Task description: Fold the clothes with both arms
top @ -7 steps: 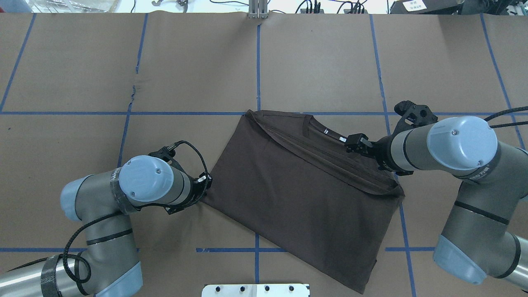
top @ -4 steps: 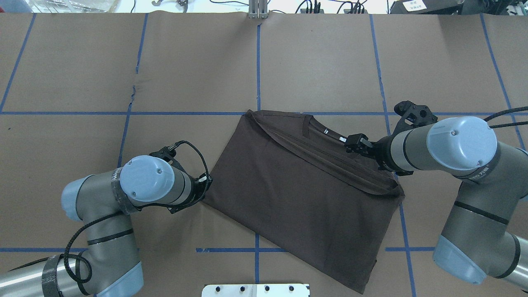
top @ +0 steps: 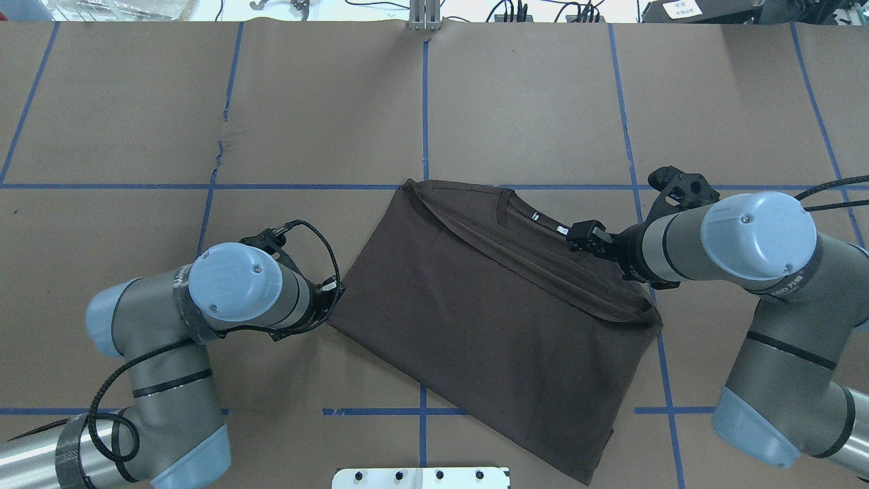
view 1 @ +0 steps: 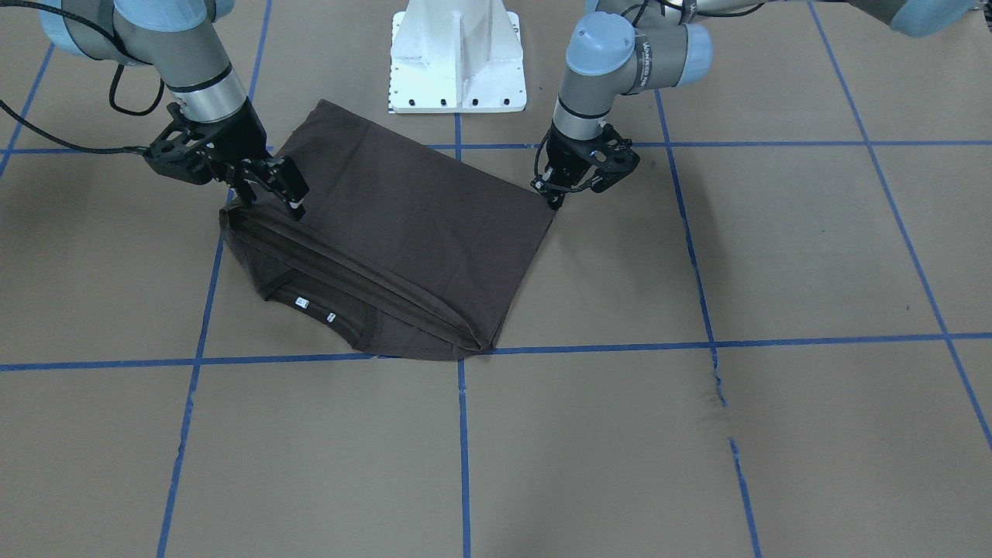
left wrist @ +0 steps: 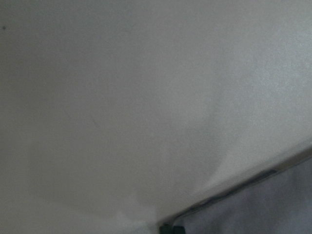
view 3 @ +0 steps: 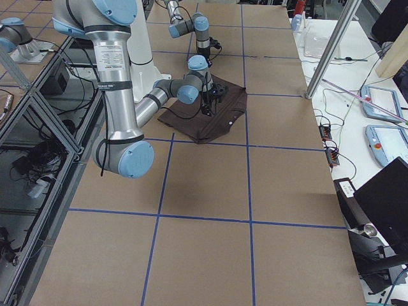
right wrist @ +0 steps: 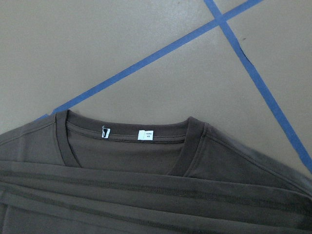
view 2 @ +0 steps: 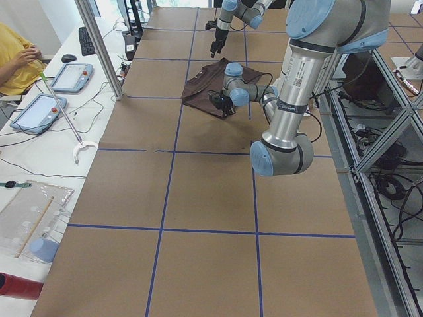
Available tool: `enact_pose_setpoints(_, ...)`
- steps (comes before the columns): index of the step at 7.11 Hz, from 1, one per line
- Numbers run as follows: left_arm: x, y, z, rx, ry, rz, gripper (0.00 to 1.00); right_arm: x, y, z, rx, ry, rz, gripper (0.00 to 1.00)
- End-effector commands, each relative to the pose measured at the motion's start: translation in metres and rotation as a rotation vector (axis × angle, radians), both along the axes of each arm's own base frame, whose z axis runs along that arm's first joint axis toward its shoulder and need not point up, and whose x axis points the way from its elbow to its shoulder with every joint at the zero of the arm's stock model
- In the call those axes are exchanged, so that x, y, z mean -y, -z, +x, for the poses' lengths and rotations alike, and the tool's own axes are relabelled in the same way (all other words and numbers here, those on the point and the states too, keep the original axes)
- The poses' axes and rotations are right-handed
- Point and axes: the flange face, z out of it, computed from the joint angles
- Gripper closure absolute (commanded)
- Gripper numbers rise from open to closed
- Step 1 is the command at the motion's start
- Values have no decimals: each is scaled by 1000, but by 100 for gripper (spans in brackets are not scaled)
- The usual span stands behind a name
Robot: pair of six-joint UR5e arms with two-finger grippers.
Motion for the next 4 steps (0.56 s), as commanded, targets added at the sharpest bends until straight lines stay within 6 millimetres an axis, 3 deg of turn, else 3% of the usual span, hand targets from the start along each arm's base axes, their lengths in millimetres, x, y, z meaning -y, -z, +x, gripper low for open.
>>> enact_pose_setpoints(1,45,1,-34,37,-28,125,100,0,1,0,1,1,0,0)
enact_pose_setpoints(2,80,-4,-55,55,-12,179,100,0,1,0,1,0,1,0)
enact_pose_setpoints(3,133,-3,-73,47,33,242,100,0,1,0,0,-1,1,0)
enact_pose_setpoints(4,192,-5,-69,24,83,294,100,-1,3,0,4,0,4,0)
